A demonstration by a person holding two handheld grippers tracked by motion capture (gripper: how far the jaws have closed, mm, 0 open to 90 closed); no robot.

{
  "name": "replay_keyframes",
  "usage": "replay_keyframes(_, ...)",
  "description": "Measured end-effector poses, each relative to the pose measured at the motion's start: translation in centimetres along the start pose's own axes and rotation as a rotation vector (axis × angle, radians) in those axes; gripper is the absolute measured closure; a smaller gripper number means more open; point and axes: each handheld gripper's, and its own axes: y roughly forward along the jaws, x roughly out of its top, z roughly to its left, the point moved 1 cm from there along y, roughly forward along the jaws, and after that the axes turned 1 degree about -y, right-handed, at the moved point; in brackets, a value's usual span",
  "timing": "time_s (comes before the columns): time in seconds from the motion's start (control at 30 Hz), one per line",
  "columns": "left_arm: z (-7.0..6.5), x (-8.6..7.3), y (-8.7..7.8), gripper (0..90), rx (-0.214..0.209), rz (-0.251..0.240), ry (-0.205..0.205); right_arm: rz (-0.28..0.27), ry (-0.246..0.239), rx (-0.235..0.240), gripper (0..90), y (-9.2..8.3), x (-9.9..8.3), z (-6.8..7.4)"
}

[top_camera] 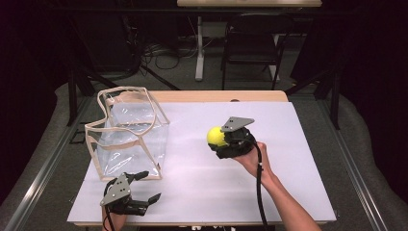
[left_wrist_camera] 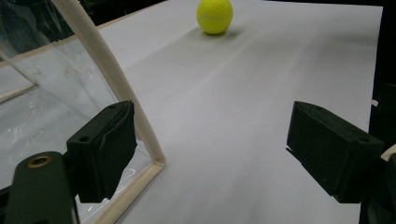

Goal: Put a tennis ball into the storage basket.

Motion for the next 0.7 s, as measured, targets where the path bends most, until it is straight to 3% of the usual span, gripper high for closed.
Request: replay_keyframes(0.7,0.0,0.0,0.0,15.8,0.0,0.0,0.001,-0.004,-0.014,0.011,26.0,0.7,2.1,-0.4)
